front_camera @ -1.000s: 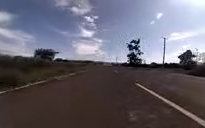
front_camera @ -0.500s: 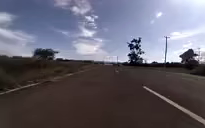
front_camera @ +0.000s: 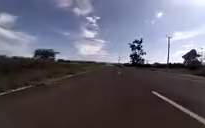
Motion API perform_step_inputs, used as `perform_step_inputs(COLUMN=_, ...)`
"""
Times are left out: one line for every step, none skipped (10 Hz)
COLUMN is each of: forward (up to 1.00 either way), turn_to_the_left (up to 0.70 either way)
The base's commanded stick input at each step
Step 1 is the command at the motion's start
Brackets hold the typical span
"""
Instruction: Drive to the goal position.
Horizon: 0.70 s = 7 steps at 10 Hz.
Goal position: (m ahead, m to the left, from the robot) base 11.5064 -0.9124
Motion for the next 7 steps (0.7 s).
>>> perform_step_inputs(forward=1.0, turn_to_the_left=0.0)
perform_step_inputs(forward=1.0, turn_to_the_left=0.0)
perform_step_inputs(forward=1.0, turn_to_the_left=0.0)
perform_step_inputs(forward=1.0, turn_to_the_left=0.0)
perform_step_inputs(forward=1.0, turn_to_the_left=0.0)
perform_step_inputs(forward=1.0, turn_to_the_left=0.0)
perform_step_inputs(forward=1.0, turn_to_the_left=-0.2)
